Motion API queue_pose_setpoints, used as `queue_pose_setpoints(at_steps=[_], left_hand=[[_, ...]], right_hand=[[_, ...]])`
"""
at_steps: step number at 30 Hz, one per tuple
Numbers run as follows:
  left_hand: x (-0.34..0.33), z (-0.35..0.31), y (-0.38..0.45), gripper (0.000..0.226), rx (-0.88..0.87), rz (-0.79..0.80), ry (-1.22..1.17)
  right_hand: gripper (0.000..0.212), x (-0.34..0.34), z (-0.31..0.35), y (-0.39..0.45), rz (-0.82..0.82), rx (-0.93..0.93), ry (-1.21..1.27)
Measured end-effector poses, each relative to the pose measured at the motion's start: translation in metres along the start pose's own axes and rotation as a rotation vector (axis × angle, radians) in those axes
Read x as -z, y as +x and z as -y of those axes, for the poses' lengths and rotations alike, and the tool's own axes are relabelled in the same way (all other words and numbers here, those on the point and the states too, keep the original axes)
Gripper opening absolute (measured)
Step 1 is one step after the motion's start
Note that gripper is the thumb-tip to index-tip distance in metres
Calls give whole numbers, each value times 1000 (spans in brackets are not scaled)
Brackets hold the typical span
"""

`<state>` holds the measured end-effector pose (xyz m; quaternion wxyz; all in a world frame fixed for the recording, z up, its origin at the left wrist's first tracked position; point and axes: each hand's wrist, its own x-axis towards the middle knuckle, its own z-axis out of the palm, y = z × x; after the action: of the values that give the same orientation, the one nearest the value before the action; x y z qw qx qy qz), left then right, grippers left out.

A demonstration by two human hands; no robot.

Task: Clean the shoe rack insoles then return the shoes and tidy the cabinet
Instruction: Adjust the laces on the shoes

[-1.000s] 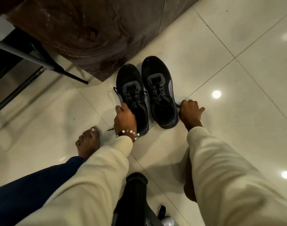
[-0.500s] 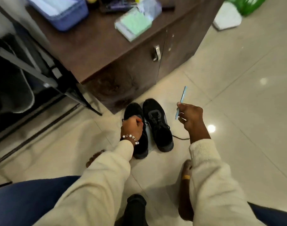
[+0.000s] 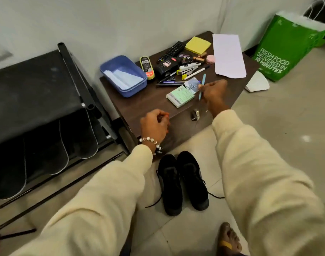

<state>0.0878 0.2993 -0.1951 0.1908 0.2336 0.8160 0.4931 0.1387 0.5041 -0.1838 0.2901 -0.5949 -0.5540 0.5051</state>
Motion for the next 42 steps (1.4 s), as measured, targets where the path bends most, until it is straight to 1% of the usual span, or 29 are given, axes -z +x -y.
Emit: queue_pose_setpoints(at_steps=[1, 4, 6, 10, 12, 15, 18, 21, 23, 25, 26, 30, 32, 34, 35, 37, 39, 40, 42], left_hand=[[4, -2, 9, 12, 10, -12, -8], [6, -5, 34, 12, 38, -16, -50], [3, -6, 48, 12, 63, -16, -74], [-4, -8, 65, 12, 108, -40, -98], [-6, -7, 66, 11, 117, -44, -94], [-5, -5, 54, 12, 107, -41, -97], [-3, 1, 27, 12, 62, -18, -99], [-1, 14, -5, 12, 6, 17, -119], [-2, 28, -24, 12, 15, 26, -121], [-5, 48, -43, 11, 64, 51, -53], [-8, 62, -52, 10, 109, 89, -7], [-20, 128, -79, 12, 355, 337, 241], [-26, 161, -91, 12, 460, 425, 344], [-34, 190, -101, 14, 552, 486, 397], [-40, 202, -104, 16, 582, 512, 421], [-55, 228, -112, 18, 621, 533, 442], [-71, 248, -120, 23, 650, 539, 460], [-80, 258, -123, 27, 657, 546, 473], [-98, 279, -131, 38, 695, 565, 486]], right_hand=[[22, -6, 2, 11, -18, -6, -15], [33, -15, 6, 33, -45, -44, -49], [33, -21, 7, 43, -48, -47, -26], [19, -27, 8, 51, -68, 33, 22], [15, -23, 7, 48, -61, 55, 31], [13, -11, -1, 31, -40, 50, 118], [14, 7, -26, -3, 17, 36, 238], [12, 24, -60, -37, 26, -17, 245], [12, 32, -84, -52, 3, -84, 221], [13, 37, -112, -69, 36, -157, 138], [15, 38, -129, -78, 87, -188, 76], [22, 36, -197, -107, 356, -242, -193], [22, 34, -231, -115, 428, -266, -308], [19, 32, -263, -119, 473, -256, -419], [16, 29, -279, -119, 503, -237, -494], [14, 19, -310, -124, 617, -204, -655], [24, 6, -338, -134, 709, -187, -815], [31, -2, -348, -139, 713, -176, -895], [38, -15, -370, -147, 687, -171, -980]])
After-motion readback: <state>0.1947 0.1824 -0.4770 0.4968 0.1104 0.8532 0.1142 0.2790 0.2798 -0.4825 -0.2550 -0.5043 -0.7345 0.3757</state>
